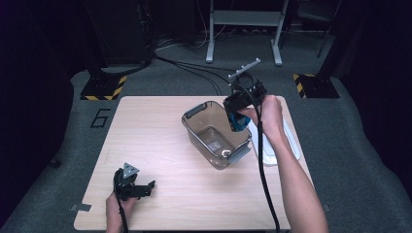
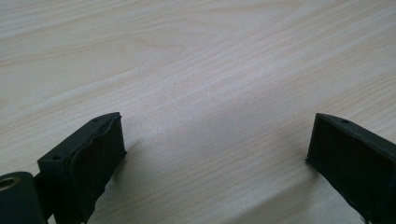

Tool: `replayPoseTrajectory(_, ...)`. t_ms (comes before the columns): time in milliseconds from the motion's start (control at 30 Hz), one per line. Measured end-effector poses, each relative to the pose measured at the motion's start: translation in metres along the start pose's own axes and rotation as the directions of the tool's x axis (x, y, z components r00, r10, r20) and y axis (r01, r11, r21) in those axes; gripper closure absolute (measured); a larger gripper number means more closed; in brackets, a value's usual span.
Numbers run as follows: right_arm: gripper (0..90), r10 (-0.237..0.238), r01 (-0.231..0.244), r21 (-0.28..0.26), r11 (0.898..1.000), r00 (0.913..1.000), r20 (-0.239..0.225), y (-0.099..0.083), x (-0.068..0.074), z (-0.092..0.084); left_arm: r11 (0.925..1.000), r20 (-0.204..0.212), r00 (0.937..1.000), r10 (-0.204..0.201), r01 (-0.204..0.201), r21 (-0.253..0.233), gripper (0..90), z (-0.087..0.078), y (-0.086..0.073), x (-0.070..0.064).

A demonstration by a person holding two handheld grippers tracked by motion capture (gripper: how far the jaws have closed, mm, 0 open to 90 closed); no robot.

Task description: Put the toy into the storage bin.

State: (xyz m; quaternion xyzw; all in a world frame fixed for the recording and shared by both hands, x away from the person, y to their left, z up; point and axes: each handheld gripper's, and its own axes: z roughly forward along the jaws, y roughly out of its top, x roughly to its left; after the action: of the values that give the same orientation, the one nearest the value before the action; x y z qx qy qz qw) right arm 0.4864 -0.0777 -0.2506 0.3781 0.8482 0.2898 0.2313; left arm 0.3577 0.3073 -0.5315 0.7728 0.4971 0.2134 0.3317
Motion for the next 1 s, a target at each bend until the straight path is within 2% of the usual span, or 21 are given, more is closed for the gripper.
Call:
replayPoseTrajectory(333,24.3,-0.024,0.025,0.015,1.0,0.9984,-0.05,-0.002,0.024,0.017,1.0,0.0,1.0,0.0,0.0,0.0,3.9,0.0,0.0,0.0)
replayPoseTrajectory(800,24.3,-0.032,0.037,0.065,0.997,0.9958,-0.086,-0.028,0.031,0.055,1.0,0.0,1.0,0.0,0.0,0.0,3.9,0.0,0.0,0.0)
replayPoseTrajectory(833,24.3,0.006,0.002,0.088,0.996,0.9962,-0.087,-0.03,0.033,0.057,1.0,0.0,1.0,0.001,-0.001,0.0,3.9,0.0,0.0,0.0)
replayPoseTrajectory(867,24.3,-0.013,0.02,0.077,0.997,0.9959,-0.089,-0.033,0.032,0.061,1.0,0.0,1.0,0.001,-0.001,0.0,3.9,0.0,0.0,0.0)
replayPoseTrajectory(900,24.3,0.024,-0.015,0.097,0.995,0.9961,-0.085,-0.034,0.034,0.063,1.0,0.0,1.0,0.0,0.0,0.0,3.9,0.0,0.0,0.0)
replayPoseTrajectory(933,24.3,0.008,0.0,0.092,0.996,0.996,-0.089,-0.037,0.033,0.066,1.0,0.0,1.0,0.0,0.0,0.0,3.9,0.0,0.0,0.0)
replayPoseTrajectory(1000,24.3,0.024,-0.014,0.109,0.994,0.9957,-0.089,-0.04,0.033,0.071,1.0,0.0,1.0,0.0,0.0,0.0,3.9,0.0,0.0,0.0)
